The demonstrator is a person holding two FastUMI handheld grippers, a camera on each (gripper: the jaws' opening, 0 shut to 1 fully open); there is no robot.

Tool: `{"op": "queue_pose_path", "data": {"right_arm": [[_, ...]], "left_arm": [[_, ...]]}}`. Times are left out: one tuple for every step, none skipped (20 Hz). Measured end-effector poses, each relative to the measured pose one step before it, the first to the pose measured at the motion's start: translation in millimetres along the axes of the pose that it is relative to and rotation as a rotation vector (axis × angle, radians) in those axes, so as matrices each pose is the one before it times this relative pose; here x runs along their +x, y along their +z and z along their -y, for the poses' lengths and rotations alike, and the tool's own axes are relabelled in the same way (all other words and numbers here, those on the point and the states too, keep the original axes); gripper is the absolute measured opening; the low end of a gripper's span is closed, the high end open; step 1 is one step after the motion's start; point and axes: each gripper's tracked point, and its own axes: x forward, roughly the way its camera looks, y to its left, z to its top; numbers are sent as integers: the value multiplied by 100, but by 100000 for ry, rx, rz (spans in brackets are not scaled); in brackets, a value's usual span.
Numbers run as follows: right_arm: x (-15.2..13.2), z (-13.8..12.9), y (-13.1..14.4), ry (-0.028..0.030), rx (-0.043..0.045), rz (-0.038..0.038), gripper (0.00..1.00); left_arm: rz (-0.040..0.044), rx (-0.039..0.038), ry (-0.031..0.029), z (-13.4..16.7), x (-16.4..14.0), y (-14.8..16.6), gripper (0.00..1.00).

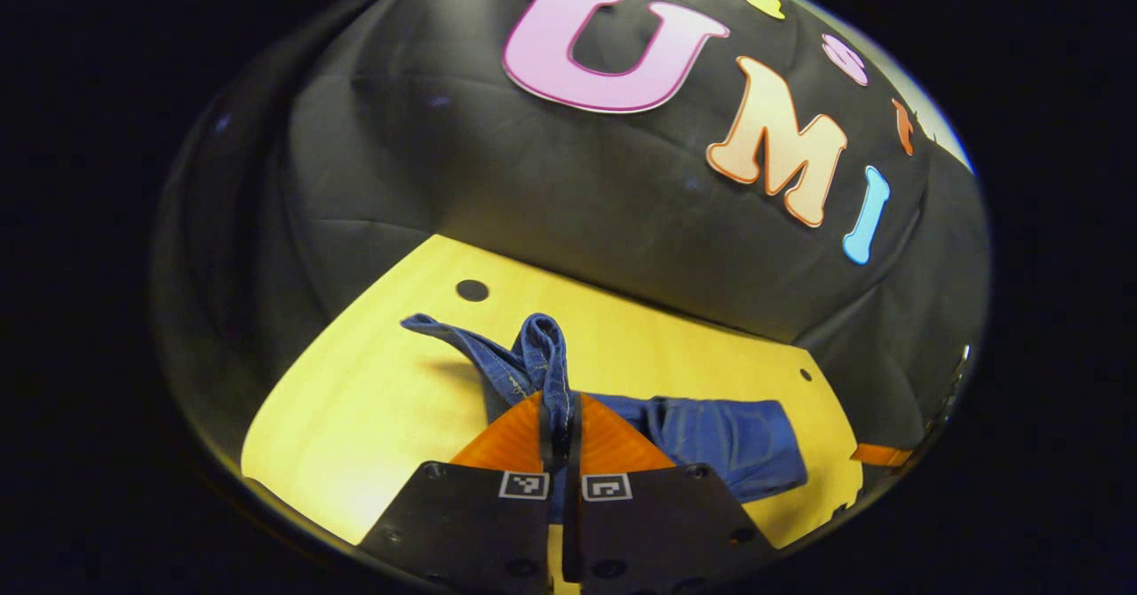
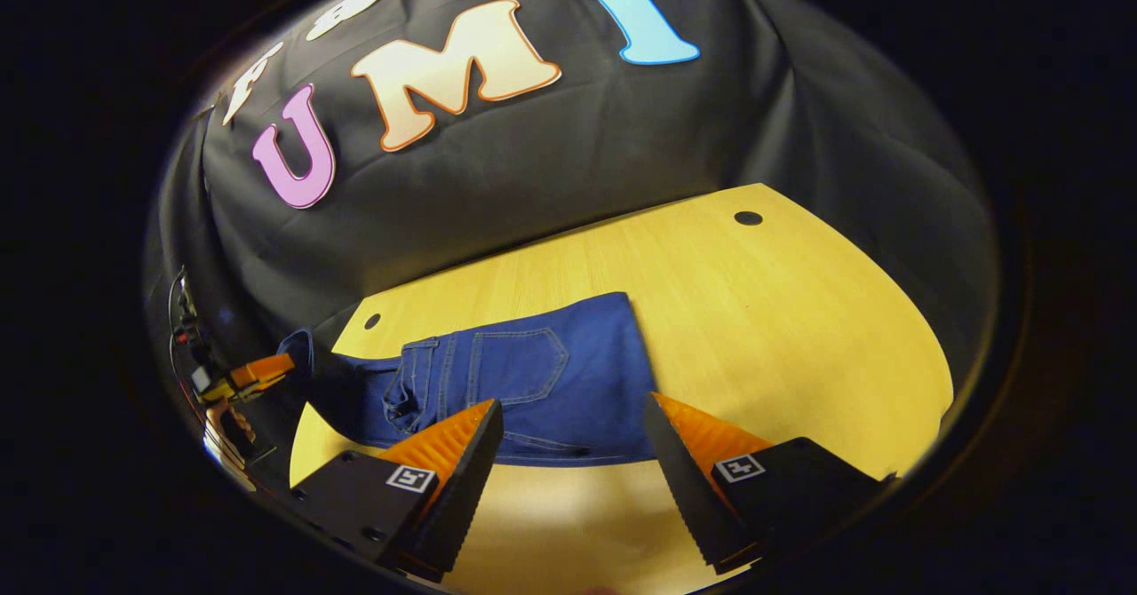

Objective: Grasp the waist and the cuffs of the jeans and fold them to make the two legs overlap; first hold the waist and fold one-third of the jeans toward the cuffs, then hold the cuffs and fold the remaining one-third in the same direction to finish folding.

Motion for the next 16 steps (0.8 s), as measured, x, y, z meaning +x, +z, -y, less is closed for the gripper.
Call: {"op": "queue_pose_path", "data": {"right_arm": [[-178,1060,219,1487,-206,-750,98],[-148,1228,404,680,-179,-456,98],[-180,1182,275,787,-219,-424,98],[-112,1166,335,478,182,-281,98],[-177,1026,271,539,491,-350,98],[-64,973,219,231,657,-514,98],[43,923,64,83,246,-138,98],[8,869,202,-191,-14,-70,98],[24,691,166,-29,272,49,98],[24,646,139,489,900,-3,98],[47,402,73,627,1258,-176,98],[99,397,-16,537,1057,-157,98],[130,479,-154,277,697,-317,98],[188,380,-83,181,357,-599,98],[144,389,-207,191,162,-700,98],[223,312,-88,169,-139,-486,98]], "left_arm": [[339,1024,-161,1973,366,265,0],[-114,1197,-115,1836,621,173,0],[-311,1479,-474,1752,740,-160,0],[-277,1607,-916,2178,452,-49,0],[-331,1322,-1280,2124,533,41,0],[-535,1087,-1562,2129,731,77,0],[-827,1099,-1675,1957,550,1,0],[-878,1151,-1781,1823,406,-58,0],[-860,1479,-1988,2461,886,-58,0],[-1066,1409,-2136,2168,813,-83,0],[-1160,1295,-2264,1834,636,-74,0],[-704,1556,-2375,1870,633,13,2],[-892,2046,-1988,1759,523,-297,0],[-871,1999,-1522,1002,-116,-749,0],[-1264,2748,-2019,1505,446,-800,0],[-1508,3427,-1949,1474,542,-898,0]]}}
